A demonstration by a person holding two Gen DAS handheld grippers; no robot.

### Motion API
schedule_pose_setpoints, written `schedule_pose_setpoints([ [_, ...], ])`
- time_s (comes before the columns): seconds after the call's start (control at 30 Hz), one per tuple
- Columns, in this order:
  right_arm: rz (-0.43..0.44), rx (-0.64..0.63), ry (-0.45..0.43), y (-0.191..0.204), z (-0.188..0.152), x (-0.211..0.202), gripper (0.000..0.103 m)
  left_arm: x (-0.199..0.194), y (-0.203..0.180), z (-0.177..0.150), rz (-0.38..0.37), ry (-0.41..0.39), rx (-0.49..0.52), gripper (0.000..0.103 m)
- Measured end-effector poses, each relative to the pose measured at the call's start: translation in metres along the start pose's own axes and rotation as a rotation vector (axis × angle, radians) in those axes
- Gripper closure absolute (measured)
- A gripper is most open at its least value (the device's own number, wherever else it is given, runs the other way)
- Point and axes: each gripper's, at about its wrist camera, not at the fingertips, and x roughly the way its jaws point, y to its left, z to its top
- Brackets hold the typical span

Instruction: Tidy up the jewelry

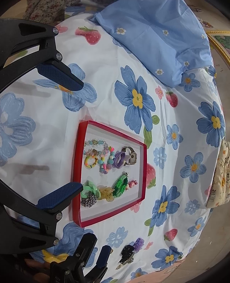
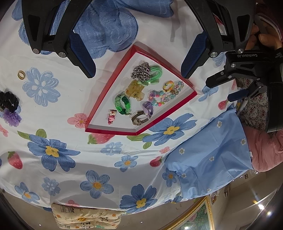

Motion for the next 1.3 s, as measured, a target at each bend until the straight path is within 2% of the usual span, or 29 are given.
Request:
schedule_pose_setpoints([
  [1.3,0.001,0.008,0.012,-0.003,-0.0003,0.0036,0.005,0.0064,-0.0059,0.002,-0.003,0.015,0.01,0.0],
])
